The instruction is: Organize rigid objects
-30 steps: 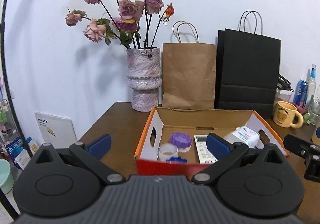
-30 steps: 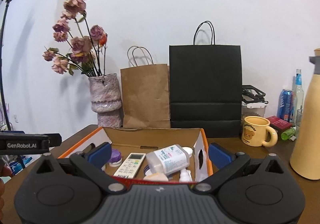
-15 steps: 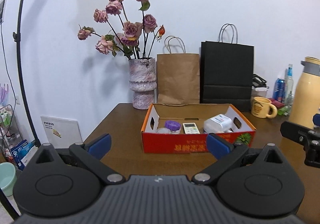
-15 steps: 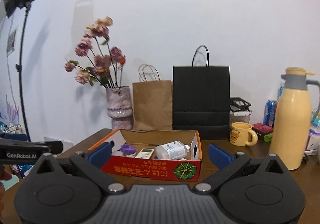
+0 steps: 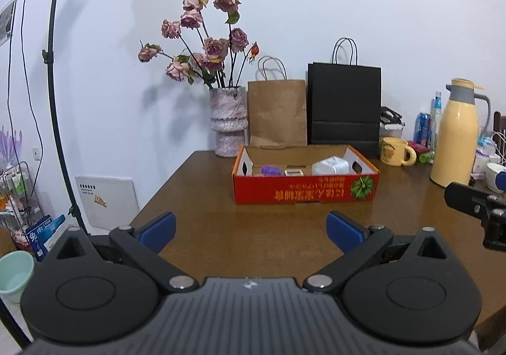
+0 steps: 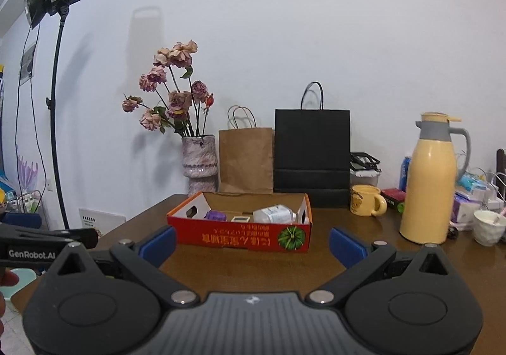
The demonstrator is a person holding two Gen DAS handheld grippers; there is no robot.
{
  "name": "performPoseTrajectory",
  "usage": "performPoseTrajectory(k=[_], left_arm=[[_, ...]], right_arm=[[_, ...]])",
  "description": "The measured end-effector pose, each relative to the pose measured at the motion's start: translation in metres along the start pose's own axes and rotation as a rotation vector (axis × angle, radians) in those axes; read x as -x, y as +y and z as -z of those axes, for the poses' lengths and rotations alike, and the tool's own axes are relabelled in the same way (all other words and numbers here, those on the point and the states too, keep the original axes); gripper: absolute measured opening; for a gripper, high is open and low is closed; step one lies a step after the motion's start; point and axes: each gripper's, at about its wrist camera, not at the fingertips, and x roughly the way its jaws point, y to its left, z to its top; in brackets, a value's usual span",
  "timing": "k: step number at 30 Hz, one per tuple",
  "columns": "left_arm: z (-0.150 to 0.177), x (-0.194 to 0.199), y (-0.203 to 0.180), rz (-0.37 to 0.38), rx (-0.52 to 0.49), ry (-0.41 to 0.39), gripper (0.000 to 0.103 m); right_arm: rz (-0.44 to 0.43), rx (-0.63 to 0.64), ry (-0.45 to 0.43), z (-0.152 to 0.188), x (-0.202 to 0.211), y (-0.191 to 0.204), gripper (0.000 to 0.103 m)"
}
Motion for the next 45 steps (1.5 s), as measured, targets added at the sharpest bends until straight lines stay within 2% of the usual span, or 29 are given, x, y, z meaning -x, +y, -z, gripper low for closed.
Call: performPoseTrajectory(k=[3, 16, 45], left_arm=[[0.005, 0.007, 0.000, 0.019, -0.007, -0.002, 0.103], [0.007, 0.007, 0.004, 0.016, 0.013, 0.014, 0.103], [0.009, 0.007, 0.001, 0.017, 0.011, 0.013, 0.103]], right_arm=[[-0.001, -0.007, 0.022, 0.006, 0.010, 0.002, 0.103], [-0.003, -0.011, 0.058, 0.011, 0.010, 0.005, 0.103], [-0.005, -0.012, 0.061, 0.012, 0.008, 0.005, 0.103]])
